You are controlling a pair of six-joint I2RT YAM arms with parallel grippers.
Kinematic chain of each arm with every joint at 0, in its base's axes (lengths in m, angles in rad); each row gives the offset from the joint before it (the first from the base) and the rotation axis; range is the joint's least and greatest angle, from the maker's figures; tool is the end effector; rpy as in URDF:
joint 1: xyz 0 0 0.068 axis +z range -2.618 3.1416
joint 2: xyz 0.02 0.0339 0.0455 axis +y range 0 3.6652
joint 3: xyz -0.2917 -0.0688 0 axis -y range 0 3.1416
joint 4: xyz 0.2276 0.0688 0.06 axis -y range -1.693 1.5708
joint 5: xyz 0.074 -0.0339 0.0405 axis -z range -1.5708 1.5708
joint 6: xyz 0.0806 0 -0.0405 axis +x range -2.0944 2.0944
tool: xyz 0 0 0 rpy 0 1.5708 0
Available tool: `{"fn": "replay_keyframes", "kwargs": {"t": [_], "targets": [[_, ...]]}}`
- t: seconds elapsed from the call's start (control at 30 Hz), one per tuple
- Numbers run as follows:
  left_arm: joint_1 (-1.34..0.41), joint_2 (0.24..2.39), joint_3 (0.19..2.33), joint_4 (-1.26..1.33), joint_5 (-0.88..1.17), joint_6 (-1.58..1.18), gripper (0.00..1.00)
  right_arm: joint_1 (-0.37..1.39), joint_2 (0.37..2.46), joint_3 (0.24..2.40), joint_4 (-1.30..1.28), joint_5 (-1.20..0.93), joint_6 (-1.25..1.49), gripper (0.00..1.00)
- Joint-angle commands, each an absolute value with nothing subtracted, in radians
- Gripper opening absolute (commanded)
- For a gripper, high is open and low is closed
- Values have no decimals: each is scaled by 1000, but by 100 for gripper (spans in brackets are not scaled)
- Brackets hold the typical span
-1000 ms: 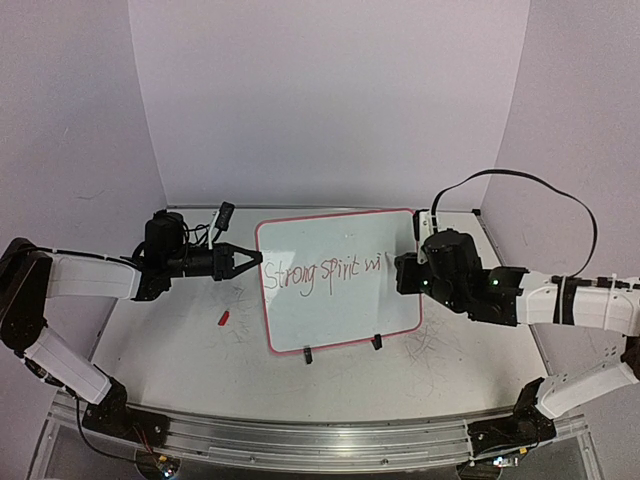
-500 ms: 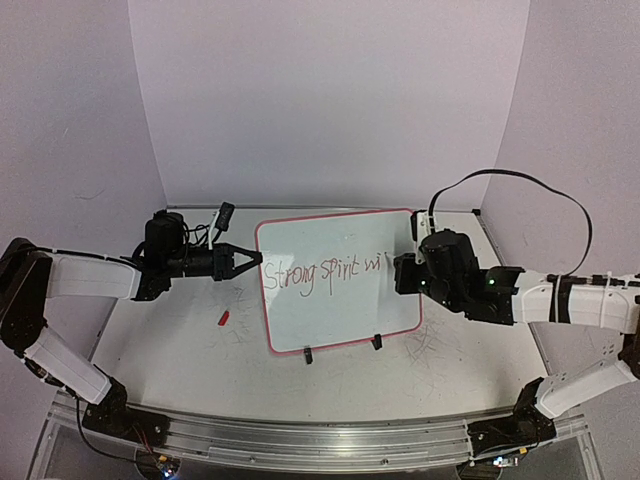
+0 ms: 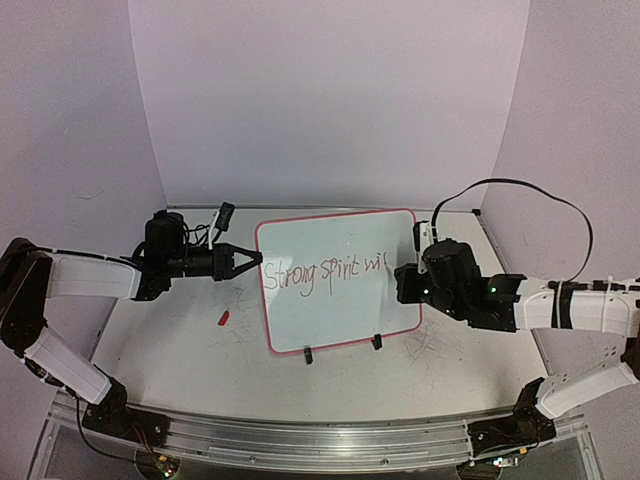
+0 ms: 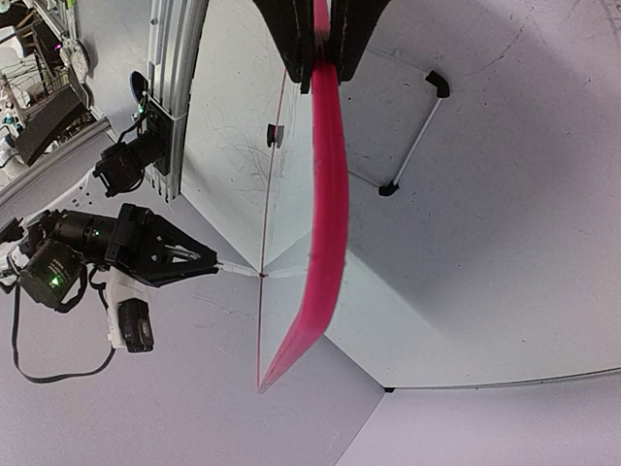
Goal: Write a sentence on the whiteboard
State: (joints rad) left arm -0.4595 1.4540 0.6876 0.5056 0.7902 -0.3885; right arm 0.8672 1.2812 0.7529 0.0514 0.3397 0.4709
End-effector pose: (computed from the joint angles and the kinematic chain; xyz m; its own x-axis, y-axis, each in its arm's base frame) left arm 0.2595 -0.1923 0.2549 -0.5652 -0.0177 -0.8248 0.7707 0.3453 -0.5355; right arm 0.2125 0.2089 0.2613 -0.5039 0.0672 -0.8611 -0.3353 0.9036 0.2668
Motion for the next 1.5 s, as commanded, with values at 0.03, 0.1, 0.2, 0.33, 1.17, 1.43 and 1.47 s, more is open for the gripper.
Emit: {"fn": "replay_keyframes", "kwargs": {"t": [0.03, 0.1, 0.2, 0.33, 1.17, 1.43, 1.47], "targets": [[-482, 1466, 719, 463, 787, -345, 0, 873, 1266, 724, 35, 324, 509, 0], [-482, 1466, 719, 463, 788, -345, 0, 873, 1263, 720, 34, 331, 513, 0], [-482, 1466, 719, 463, 787, -345, 0, 873, 1252, 724, 28, 358, 514, 0], [-482, 1463, 718, 462, 787, -345, 0, 874, 1226, 747, 25, 381, 496, 0], [-482, 1455, 713, 457, 783, -342, 0, 873, 1301, 806, 113, 363, 426, 0], [-482, 1456, 713, 457, 781, -339, 0, 874, 1288, 803, 24, 438, 454, 0], [-482, 1458, 714, 456, 782, -339, 0, 874, 1280, 801, 20, 441, 456, 0]]}}
